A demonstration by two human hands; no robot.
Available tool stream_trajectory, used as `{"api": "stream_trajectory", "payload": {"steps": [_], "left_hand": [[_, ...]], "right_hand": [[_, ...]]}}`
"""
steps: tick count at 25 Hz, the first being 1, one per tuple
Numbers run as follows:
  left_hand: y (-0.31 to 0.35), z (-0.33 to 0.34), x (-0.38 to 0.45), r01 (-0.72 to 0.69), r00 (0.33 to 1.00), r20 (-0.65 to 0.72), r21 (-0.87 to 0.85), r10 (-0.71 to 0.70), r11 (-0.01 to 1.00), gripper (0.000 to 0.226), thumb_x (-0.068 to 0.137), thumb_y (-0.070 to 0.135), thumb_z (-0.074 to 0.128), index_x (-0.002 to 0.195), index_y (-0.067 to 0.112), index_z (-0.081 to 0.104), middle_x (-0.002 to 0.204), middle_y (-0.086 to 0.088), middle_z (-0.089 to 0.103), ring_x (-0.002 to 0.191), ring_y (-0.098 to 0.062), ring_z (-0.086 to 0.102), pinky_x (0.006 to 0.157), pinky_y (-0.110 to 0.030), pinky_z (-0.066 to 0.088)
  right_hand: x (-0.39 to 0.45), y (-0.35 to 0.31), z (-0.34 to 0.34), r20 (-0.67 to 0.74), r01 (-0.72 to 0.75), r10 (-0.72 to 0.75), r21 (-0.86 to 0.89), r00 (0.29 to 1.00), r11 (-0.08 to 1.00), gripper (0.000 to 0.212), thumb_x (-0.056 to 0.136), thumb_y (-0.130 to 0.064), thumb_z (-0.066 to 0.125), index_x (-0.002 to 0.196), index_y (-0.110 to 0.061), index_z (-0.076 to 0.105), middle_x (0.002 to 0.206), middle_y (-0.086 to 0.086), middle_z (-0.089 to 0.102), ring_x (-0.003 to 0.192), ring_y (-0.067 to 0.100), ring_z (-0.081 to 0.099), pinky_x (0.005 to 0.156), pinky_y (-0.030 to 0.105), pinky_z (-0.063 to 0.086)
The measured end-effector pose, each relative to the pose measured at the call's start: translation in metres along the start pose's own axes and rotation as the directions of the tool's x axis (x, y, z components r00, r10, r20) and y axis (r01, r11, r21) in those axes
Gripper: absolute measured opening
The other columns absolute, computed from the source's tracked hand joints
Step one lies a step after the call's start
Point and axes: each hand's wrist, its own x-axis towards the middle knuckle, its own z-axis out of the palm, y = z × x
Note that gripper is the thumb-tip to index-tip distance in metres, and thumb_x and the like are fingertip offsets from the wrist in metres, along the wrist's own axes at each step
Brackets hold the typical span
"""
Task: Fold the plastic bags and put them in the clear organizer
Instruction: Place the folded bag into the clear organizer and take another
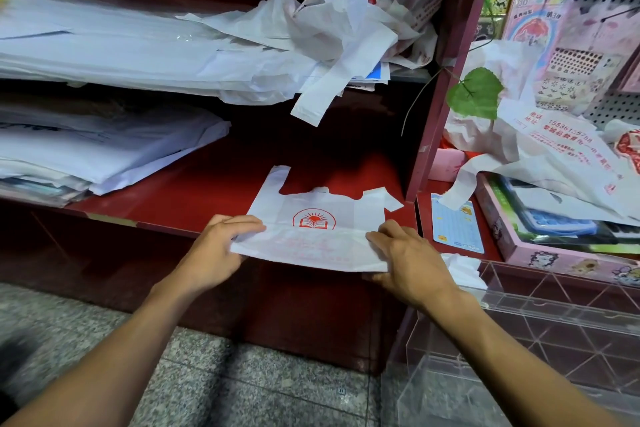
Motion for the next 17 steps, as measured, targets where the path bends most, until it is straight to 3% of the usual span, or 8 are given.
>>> {"api": "stream_trajectory", "payload": {"steps": [3,7,8,10,11,14,15,17], "left_hand": [[-0.004,-0.003,-0.003,0.015,0.999,-0.032,-0.059,-0.017,0.998,0.059,0.071,-0.02,0.065,0.101,0.03,0.073,0.118,0.012,0.064,0.114,-0.018,0.05,0.094,-0.001,0.027],[-0.001,-0.008,-0.009,0.073,0.993,-0.09,-0.082,-0.08,0.994,0.068,0.07,-0.022,0.057,0.106,0.034,0.068,0.109,0.012,0.066,0.107,-0.014,0.05,0.089,-0.005,0.034],[-0.001,-0.01,-0.01,0.067,0.991,-0.11,-0.087,-0.076,0.994,0.067,0.07,-0.022,0.059,0.105,0.034,0.068,0.104,0.013,0.069,0.104,-0.016,0.053,0.09,-0.009,0.037],[-0.004,-0.012,-0.01,0.046,0.986,-0.151,-0.153,-0.069,0.987,0.059,0.073,-0.016,0.068,0.1,0.036,0.071,0.094,0.015,0.074,0.1,-0.019,0.063,0.096,-0.03,0.046],[-0.003,-0.014,-0.01,0.062,0.983,-0.154,-0.223,-0.098,0.973,0.049,0.077,-0.01,0.072,0.096,0.035,0.073,0.093,0.016,0.075,0.099,-0.017,0.067,0.095,-0.037,0.049],[0.009,-0.017,-0.009,0.17,0.969,-0.112,-0.351,-0.222,0.921,0.025,0.086,0.006,0.072,0.093,0.03,0.076,0.093,0.01,0.076,0.096,-0.011,0.07,0.094,-0.038,0.051],[0.013,-0.017,-0.008,0.194,0.964,-0.099,-0.378,-0.248,0.905,0.019,0.087,0.01,0.072,0.092,0.027,0.076,0.093,0.008,0.076,0.097,-0.011,0.069,0.095,-0.038,0.05],[0.016,-0.016,-0.006,0.245,0.952,-0.078,-0.388,-0.297,0.888,0.007,0.086,0.028,0.072,0.089,0.023,0.075,0.094,0.005,0.075,0.098,-0.014,0.069,0.097,-0.042,0.05]], "right_hand": [[-0.003,0.005,-0.003,-0.049,0.007,0.002,0.17,0.999,0.985,0.047,0.08,-0.044,0.074,0.122,-0.024,0.064,0.114,-0.006,0.055,0.104,0.023,0.056,0.082,0.039,0.051],[-0.007,0.015,0.001,-0.119,0.047,-0.014,0.28,0.993,0.959,0.034,0.08,-0.022,0.075,0.114,-0.022,0.072,0.107,-0.004,0.061,0.098,0.025,0.061,0.078,0.04,0.053],[-0.007,0.017,0.004,-0.123,0.05,-0.013,0.296,0.992,0.954,0.033,0.08,-0.019,0.076,0.113,-0.023,0.073,0.107,-0.005,0.062,0.098,0.024,0.061,0.079,0.039,0.053],[-0.005,0.021,0.007,-0.142,0.042,0.008,0.348,0.99,0.937,0.029,0.081,-0.011,0.075,0.107,-0.024,0.076,0.104,-0.009,0.064,0.097,0.02,0.061,0.083,0.036,0.052],[-0.003,0.022,0.007,-0.158,0.024,0.042,0.394,0.987,0.919,0.025,0.083,-0.008,0.073,0.102,-0.023,0.077,0.101,-0.01,0.066,0.095,0.018,0.062,0.083,0.034,0.052],[0.003,0.017,-0.001,-0.134,-0.118,0.227,0.55,0.965,0.827,0.011,0.092,-0.021,0.066,0.089,-0.023,0.077,0.081,-0.016,0.068,0.079,0.005,0.063,0.073,0.025,0.049],[0.005,0.014,-0.004,-0.11,-0.167,0.286,0.596,0.952,0.786,0.016,0.093,-0.024,0.064,0.08,-0.023,0.074,0.069,-0.018,0.065,0.068,-0.001,0.058,0.066,0.021,0.045],[0.012,0.01,-0.005,-0.081,-0.241,0.388,0.663,0.918,0.708,0.032,0.094,-0.027,0.063,0.065,-0.012,0.061,0.056,-0.01,0.054,0.055,0.005,0.047,0.059,0.026,0.039]]}}
